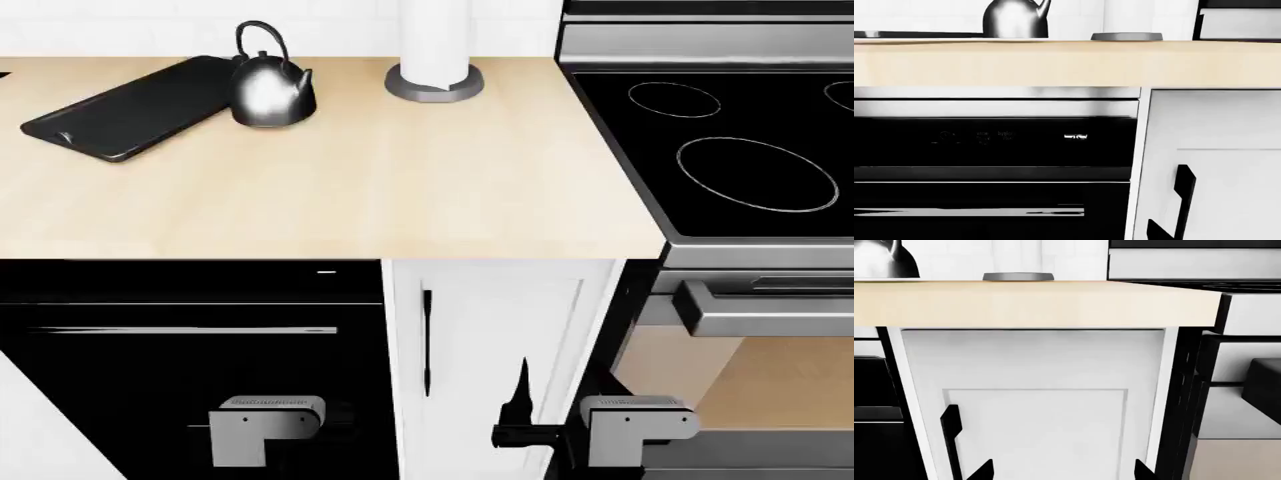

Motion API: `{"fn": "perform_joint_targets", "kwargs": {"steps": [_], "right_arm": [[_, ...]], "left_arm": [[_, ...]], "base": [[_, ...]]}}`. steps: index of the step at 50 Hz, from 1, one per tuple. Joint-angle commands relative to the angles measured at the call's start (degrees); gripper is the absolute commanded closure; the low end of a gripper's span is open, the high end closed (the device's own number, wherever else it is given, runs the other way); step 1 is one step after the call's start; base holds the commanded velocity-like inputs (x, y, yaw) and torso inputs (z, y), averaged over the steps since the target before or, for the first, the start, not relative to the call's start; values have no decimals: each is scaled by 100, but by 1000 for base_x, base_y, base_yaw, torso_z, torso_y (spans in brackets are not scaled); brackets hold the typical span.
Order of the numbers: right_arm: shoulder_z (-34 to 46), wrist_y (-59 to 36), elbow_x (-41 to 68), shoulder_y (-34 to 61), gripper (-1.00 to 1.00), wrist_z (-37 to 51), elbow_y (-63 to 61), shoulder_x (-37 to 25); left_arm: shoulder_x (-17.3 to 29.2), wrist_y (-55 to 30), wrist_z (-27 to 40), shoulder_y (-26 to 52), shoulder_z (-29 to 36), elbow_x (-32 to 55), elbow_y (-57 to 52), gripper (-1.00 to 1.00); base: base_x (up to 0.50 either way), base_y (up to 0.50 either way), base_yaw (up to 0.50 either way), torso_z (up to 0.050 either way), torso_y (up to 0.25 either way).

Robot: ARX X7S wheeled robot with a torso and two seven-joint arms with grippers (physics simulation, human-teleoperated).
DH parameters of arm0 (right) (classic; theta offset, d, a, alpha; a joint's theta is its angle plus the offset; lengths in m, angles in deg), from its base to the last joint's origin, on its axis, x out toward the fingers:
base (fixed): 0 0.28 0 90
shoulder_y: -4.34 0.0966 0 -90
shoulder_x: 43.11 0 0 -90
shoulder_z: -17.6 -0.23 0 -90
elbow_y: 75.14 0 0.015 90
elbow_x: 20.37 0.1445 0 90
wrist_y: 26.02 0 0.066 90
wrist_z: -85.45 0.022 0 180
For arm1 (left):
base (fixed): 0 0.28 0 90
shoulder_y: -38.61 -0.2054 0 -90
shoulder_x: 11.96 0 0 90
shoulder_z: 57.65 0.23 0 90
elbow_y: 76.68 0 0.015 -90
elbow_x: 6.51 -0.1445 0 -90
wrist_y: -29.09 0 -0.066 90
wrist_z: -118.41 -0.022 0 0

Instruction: Pick the kettle from the counter and place it on the tray. Then pick the mug from the cabinet and place it on the tray. Then close the cabinet doors.

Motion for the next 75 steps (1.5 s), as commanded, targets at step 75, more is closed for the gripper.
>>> {"fn": "perform_joint_targets", "kwargs": {"steps": [75], "right_arm": [[568,-1448,526,-521,-100,935,-3409,-927]], "left_arm": [[93,-4954,1000,12294,1171,260,4375,-100]], "base": [[0,-19,0,42,39]]}}
